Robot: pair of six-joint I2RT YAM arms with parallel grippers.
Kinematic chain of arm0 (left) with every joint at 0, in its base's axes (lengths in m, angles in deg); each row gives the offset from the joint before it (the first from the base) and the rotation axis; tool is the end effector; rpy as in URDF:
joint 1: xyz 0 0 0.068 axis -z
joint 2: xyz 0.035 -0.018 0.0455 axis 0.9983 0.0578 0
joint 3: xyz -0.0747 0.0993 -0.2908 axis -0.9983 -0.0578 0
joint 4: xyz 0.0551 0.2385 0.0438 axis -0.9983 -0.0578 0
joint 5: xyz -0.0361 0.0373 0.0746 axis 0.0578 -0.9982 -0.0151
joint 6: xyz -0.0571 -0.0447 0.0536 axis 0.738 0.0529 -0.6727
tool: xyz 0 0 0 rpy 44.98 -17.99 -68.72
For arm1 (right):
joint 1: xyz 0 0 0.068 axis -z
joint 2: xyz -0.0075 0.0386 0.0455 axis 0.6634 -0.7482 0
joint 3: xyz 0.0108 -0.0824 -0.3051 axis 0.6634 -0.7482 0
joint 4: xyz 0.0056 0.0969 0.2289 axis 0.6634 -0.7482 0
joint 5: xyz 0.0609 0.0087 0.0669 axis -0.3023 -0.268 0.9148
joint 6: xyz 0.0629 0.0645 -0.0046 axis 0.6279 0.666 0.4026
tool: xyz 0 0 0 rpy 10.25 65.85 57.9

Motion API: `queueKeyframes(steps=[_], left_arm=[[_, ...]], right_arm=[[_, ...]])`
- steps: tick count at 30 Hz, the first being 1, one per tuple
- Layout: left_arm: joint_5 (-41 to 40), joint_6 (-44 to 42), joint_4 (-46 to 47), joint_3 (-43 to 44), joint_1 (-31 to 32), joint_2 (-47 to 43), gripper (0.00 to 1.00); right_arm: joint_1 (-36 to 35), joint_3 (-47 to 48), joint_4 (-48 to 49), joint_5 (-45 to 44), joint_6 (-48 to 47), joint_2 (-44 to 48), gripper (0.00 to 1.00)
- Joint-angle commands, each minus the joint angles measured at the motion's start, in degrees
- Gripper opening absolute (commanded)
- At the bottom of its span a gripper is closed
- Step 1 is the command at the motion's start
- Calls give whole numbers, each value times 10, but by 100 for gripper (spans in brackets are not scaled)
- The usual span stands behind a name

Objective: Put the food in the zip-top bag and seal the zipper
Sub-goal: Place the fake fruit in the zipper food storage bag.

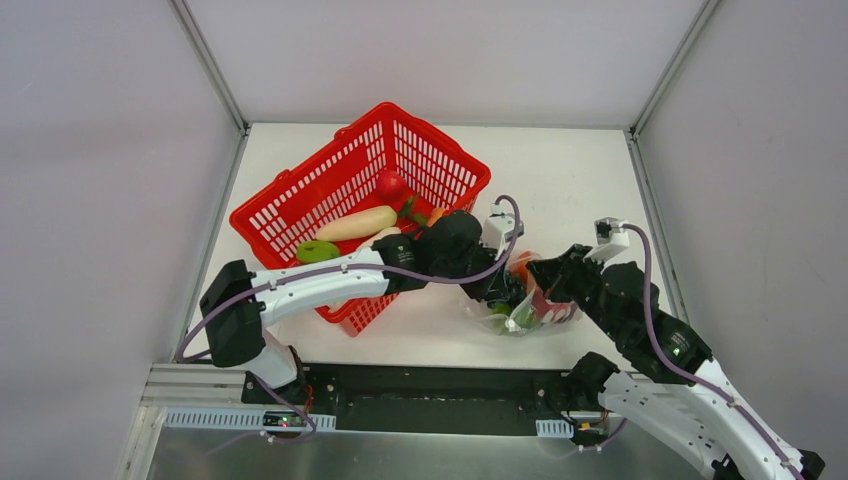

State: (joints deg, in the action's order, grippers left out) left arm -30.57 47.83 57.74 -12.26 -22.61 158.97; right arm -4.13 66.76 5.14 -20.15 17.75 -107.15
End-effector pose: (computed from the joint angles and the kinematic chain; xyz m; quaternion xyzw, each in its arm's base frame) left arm 0.1485 -0.3599 0.3523 0.3739 0.7465 -0.4573 0.3063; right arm 0.0793 0.0503 0.3479 -0.0581 0.7695 0.2750 0.5735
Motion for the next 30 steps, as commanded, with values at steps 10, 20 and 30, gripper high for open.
queueKeyframes(steps=[10, 20, 30], left_arm=[[-91, 4, 104, -32, 29, 32, 28], [-123, 9, 113, -71, 33, 11, 53], [-123, -10, 54, -61, 39, -91, 79]], right_arm=[[-3, -23, 107, 15, 68, 45, 0], [-2, -34, 119, 0, 94, 63, 0], [-3, -42, 126, -8, 108, 63, 0]])
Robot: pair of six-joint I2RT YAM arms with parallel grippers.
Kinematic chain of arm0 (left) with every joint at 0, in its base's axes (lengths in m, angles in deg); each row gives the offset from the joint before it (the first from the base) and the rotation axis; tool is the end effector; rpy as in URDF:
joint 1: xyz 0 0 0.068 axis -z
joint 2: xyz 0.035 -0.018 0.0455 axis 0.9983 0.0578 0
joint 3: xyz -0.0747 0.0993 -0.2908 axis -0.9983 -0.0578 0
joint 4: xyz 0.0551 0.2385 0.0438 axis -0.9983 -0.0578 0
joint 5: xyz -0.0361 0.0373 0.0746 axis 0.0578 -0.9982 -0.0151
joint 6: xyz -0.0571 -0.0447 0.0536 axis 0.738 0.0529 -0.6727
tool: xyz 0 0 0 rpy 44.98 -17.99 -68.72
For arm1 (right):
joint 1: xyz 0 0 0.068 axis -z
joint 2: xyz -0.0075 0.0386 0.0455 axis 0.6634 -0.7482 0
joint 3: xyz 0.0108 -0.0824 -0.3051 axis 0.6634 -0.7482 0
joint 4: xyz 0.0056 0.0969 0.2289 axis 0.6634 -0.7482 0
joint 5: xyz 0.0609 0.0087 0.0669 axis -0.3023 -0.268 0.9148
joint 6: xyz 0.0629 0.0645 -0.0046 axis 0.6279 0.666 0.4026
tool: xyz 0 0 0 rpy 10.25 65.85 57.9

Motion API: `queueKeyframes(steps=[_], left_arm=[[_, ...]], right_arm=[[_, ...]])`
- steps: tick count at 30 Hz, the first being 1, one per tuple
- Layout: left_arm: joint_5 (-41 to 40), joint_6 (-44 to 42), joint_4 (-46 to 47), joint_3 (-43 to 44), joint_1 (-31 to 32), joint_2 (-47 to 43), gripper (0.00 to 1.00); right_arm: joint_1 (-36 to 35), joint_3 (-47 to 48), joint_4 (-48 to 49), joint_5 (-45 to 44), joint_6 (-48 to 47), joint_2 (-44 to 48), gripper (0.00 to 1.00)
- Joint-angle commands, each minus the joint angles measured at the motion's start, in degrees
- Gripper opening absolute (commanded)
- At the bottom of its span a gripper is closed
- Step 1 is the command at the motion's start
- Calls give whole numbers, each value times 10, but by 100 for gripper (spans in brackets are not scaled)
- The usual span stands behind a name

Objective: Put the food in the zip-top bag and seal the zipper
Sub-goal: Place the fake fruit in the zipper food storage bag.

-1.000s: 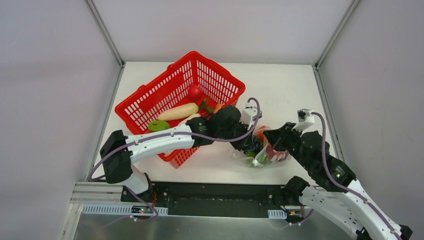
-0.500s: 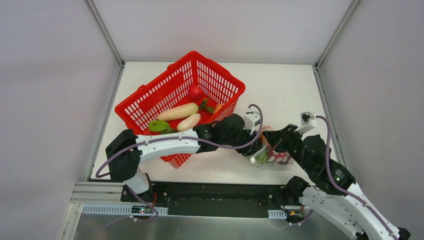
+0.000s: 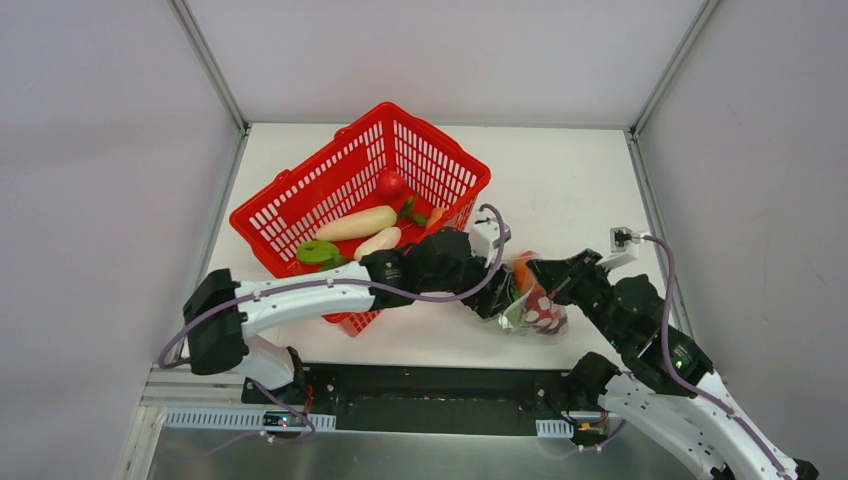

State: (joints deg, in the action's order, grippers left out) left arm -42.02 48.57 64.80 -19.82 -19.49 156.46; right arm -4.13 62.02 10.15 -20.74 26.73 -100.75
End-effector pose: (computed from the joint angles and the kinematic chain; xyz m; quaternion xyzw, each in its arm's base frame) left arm 0.1393 -0.3520 0.3343 0.3396 0.7575 -0.4221 0.3642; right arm 0.0695 0.0391 0.3393 0.0157 0.7345 0.3475 0.5826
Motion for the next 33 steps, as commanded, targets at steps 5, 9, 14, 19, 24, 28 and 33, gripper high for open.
queueKeyframes(steps=[5, 9, 14, 19, 24, 28, 33], left_arm=[[-27, -34, -64, 17, 8, -109, 82], [-82, -34, -92, -9, 9, -148, 82], [-139, -32, -122, -34, 8, -177, 81], [-127, -26, -147, -39, 8, -151, 73], [-90, -32, -114, -53, 9, -117, 64], [-95, -35, -130, -35, 8, -94, 57], [-144, -22, -130, -36, 8, -91, 38]], right_arm=[[-2, 3, 86, 5, 20, -11, 0], [-3, 1, 93, 15, 18, -19, 0], [-2, 1, 97, 28, 16, -26, 0], [-3, 1, 99, 37, 13, -24, 0], [-3, 4, 98, 56, 0, -30, 0], [-3, 11, 96, 92, -28, -44, 0], [-2, 24, 78, 119, -53, -61, 0]])
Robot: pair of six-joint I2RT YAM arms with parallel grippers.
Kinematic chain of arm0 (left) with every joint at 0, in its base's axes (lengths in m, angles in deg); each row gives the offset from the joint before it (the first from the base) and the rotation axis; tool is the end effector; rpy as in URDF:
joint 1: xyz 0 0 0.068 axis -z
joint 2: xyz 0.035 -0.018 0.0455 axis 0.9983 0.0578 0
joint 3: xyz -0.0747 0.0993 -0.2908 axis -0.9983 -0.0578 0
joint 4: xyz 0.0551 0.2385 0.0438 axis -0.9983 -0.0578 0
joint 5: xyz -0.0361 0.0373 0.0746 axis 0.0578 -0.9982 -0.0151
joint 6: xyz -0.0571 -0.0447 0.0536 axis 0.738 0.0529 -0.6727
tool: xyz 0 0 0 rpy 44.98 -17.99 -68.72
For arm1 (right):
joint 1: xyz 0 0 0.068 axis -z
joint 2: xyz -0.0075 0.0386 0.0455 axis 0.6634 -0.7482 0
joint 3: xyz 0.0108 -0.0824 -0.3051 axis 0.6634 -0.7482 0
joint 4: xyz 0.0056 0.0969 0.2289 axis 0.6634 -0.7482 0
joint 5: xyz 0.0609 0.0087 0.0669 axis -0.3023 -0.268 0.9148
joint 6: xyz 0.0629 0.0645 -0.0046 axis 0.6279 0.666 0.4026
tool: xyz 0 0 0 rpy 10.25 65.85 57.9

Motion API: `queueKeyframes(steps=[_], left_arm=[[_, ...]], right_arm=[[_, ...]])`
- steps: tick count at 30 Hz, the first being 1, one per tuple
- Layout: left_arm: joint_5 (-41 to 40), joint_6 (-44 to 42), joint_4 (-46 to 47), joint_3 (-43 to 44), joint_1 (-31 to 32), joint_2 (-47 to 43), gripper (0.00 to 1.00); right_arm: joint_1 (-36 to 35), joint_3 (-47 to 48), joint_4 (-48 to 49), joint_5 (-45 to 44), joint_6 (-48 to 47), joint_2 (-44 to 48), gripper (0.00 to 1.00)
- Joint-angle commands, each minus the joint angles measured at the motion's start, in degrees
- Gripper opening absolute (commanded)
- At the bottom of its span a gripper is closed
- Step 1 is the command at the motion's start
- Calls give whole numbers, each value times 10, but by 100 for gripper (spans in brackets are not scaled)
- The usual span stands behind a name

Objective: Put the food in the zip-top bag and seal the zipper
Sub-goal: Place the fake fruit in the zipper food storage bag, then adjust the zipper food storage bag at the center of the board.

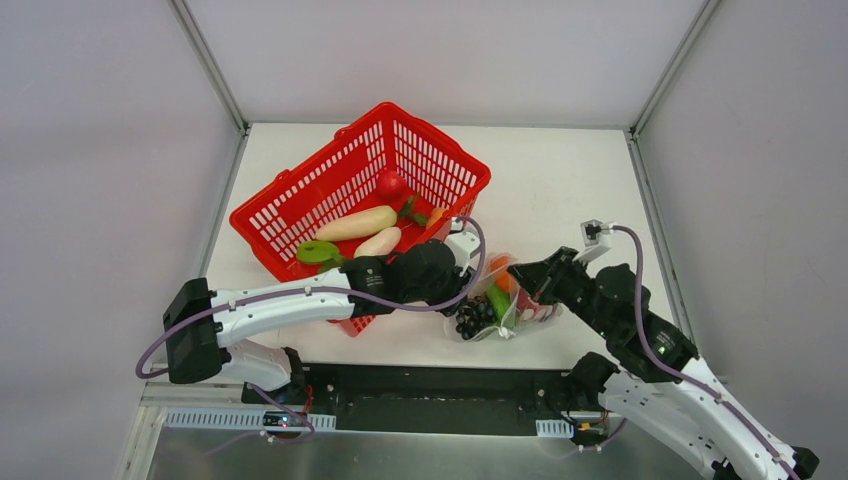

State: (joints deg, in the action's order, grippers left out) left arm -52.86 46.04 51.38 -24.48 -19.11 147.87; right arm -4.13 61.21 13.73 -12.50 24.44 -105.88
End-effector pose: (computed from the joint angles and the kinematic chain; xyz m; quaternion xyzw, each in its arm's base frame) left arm 0.1297 -0.2955 0.3212 0.3308 0.8082 -0.3083 0.3771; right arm 0.0789 0.0649 0.3373 -0.0505 0.7475 0.3700 0.5493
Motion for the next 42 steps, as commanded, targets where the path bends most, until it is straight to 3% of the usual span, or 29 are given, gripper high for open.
queueKeyframes(steps=[1, 5, 8, 12, 14, 20, 26, 30, 38, 42], left_arm=[[-39, 5, 6, 11, 5, -6, 34], [-55, 19, -7, 25, 5, -4, 18], [-68, 45, -27, 39, 5, -8, 0], [-71, 80, -27, 41, 5, -41, 0], [-64, 104, -36, 47, 5, -68, 0], [-87, 227, -35, 15, 5, -153, 0], [-139, 353, -16, -23, 5, -205, 0], [-148, 378, -8, -10, 5, -198, 0], [-193, 438, 51, -44, -15, -226, 0], [-174, 446, 61, -46, -56, -234, 0]], right_arm=[[-2, 34, 39, 39, -34, -11, 0], [-2, 38, 31, 51, -51, -18, 0], [-2, 41, 20, 61, -69, -17, 0], [-2, 51, -7, 51, -93, -9, 1], [-2, 53, -19, 47, -104, 4, 6], [-2, 45, -25, 17, -134, 50, 51], [-3, 36, -3, 71, -144, 75, 75], [-2, 34, -1, 73, -160, 96, 80], [-2, -56, 50, 195, -250, 203, 83], [-2, -53, 31, 158, -262, 191, 83]])
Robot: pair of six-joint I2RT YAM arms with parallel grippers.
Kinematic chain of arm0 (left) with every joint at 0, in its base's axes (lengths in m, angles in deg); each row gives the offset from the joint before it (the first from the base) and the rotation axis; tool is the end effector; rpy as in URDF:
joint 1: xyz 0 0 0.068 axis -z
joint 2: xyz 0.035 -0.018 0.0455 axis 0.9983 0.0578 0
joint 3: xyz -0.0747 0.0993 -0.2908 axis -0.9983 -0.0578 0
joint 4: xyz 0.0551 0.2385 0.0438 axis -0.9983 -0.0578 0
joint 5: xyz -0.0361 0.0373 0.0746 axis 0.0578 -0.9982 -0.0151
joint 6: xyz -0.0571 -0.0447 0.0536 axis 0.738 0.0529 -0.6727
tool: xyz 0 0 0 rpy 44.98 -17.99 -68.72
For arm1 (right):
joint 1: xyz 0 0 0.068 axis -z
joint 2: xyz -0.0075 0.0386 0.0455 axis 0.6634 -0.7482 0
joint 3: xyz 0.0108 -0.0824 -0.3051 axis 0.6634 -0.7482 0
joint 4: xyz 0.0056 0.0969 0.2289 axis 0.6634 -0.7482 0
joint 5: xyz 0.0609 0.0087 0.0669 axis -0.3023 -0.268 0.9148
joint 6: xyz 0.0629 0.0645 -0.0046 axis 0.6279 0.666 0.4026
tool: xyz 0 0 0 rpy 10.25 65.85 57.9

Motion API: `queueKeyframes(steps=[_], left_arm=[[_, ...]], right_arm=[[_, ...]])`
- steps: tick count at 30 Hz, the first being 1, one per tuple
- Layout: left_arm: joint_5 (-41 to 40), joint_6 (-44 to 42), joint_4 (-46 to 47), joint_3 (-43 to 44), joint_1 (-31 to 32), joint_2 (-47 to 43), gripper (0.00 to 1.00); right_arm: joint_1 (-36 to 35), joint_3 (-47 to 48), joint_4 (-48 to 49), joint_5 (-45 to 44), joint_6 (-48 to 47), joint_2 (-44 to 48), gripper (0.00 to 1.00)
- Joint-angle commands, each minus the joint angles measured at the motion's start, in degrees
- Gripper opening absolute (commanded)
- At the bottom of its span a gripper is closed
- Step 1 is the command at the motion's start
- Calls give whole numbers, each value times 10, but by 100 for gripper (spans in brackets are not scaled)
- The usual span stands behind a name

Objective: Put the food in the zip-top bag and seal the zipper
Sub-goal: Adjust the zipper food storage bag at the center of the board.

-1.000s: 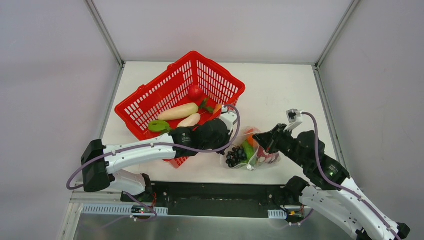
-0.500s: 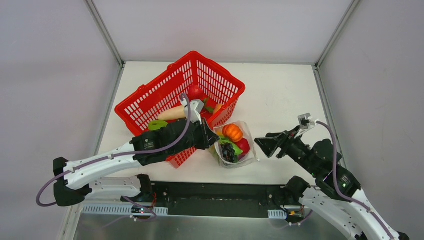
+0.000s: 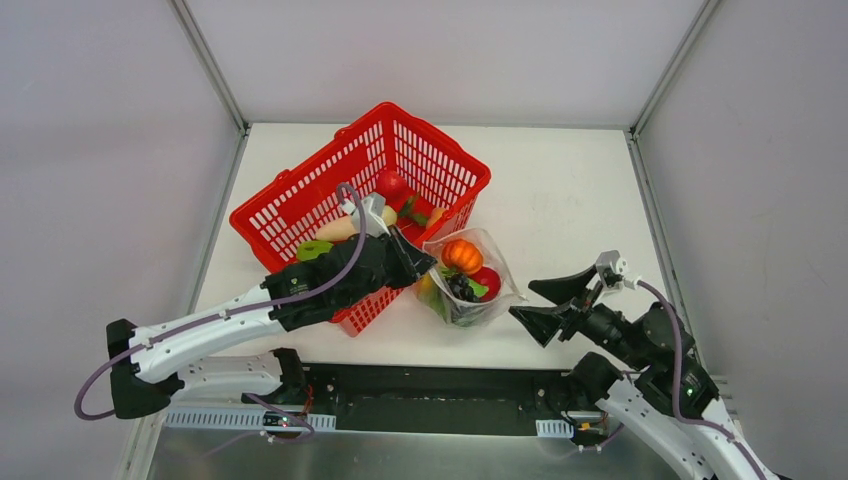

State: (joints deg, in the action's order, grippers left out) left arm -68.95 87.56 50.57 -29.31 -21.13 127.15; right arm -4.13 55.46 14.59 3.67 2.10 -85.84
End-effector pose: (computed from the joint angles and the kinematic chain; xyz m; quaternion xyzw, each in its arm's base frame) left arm 0.1202 -0.1939 0.3822 -0.0834 0.7921 -0.4597 0.3928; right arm 0.0192 0.0363 0.3221 -0.2595 0.6029 0.3868 0.6477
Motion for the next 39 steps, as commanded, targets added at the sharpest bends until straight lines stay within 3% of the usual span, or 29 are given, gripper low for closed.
queueKeyframes(steps=[1, 9, 13, 17, 23, 28, 39], left_arm=[[-3, 33, 69, 0, -50, -28, 0], [21, 44, 72, -40, -135, -69, 0], [22, 34, 65, -32, -149, -68, 0], [33, 40, 73, -34, -164, -63, 0], [50, 39, 78, -33, -193, -58, 0], [73, 40, 85, -32, -215, -52, 0], [101, 45, 95, -42, -243, -44, 0]], right_arm=[[-2, 6, 17, -18, -41, -14, 83], [-2, -8, 38, 11, -44, -15, 80], [-2, -27, 75, 27, -29, -38, 70], [-1, -46, 115, 50, -26, -81, 51], [-1, -66, 153, 78, -36, -84, 51], [-2, -146, 278, 38, -58, -66, 46], [-3, -200, 397, 21, -192, -100, 44]])
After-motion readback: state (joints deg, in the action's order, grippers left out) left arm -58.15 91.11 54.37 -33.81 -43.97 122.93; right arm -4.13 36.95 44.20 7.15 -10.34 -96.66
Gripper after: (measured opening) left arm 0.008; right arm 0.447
